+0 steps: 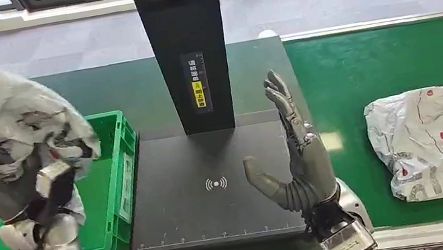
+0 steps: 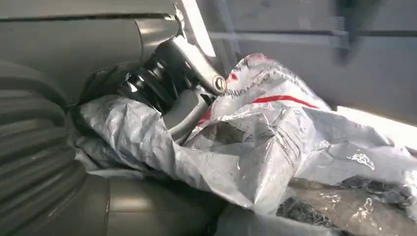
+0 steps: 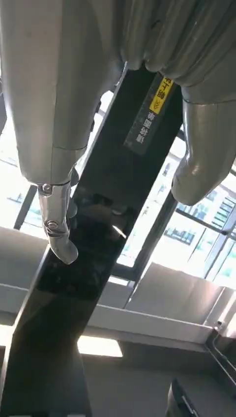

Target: Moved the parcel from conveyor to table for the left to box.

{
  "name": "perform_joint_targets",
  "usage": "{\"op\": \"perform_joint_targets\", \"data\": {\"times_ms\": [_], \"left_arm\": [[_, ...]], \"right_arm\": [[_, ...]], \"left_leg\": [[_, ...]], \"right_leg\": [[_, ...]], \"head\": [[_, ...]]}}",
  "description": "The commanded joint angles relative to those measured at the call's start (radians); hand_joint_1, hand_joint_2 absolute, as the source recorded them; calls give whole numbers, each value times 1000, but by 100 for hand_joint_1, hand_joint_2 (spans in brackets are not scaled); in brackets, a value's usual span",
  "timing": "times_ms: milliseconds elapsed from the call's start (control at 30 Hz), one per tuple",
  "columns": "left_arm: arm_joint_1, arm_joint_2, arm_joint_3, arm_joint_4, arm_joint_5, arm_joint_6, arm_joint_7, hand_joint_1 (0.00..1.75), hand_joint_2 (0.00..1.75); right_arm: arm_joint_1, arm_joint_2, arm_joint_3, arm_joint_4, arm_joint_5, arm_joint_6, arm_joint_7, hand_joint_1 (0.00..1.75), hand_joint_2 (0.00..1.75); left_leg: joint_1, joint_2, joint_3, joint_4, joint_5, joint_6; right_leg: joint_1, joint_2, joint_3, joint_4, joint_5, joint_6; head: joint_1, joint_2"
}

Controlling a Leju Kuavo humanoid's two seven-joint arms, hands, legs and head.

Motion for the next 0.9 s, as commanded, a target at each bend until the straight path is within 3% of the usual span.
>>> {"op": "perform_joint_targets", "data": {"times_ms": [33,133,233,600,633,667,733,767,900], "left_arm": [[-280,200,261,444,-259,-74,318,175,175],[-338,248,235,640,-384,-73,458,175,175],[-373,289,221,776,-442,-43,516,175,175],[-398,291,200,829,-509,-69,584,175,175],[-399,293,197,838,-527,-81,603,99,175],[-402,293,196,851,-547,-97,626,0,175],[-401,296,193,873,-601,-70,685,0,175],[-398,294,200,876,-598,-49,681,0,0],[-388,281,207,857,-589,-24,659,0,0]], "right_arm": [[-86,24,-1,111,7,48,1,0,175],[-60,42,-29,79,33,78,1,0,175],[-40,41,-39,61,42,79,1,0,175],[-46,54,-50,66,56,84,1,0,175],[-46,57,-54,66,60,86,1,0,175],[-45,62,-59,64,66,89,1,0,175],[-40,71,-68,56,73,97,1,0,175],[-37,74,-70,53,76,99,1,0,175],[-32,75,-73,51,88,99,1,0,175]], "left_leg": [[0,3,2,-2,1,0],[0,0,2,-2,2,-1],[0,-3,2,-2,2,-1],[0,-1,0,-1,2,-1],[1,-1,0,0,2,-1],[1,-2,1,-1,2,-1],[0,-1,0,0,2,-2],[1,-2,0,-1,2,-1],[0,-1,0,-1,2,-1]], "right_leg": [[0,2,1,-1,1,-1],[2,-1,1,0,1,-1],[2,-4,2,-1,1,-1],[2,-2,0,-1,2,-2],[2,-1,-1,-1,2,-2],[2,-3,0,-2,2,-2],[2,-2,-1,0,1,-2],[2,-3,-1,-1,1,-2],[2,-2,-1,-1,1,-2]], "head": [[0,0],[0,0],[0,0],[0,0],[0,0],[0,0],[0,0],[0,0],[0,0]]}}
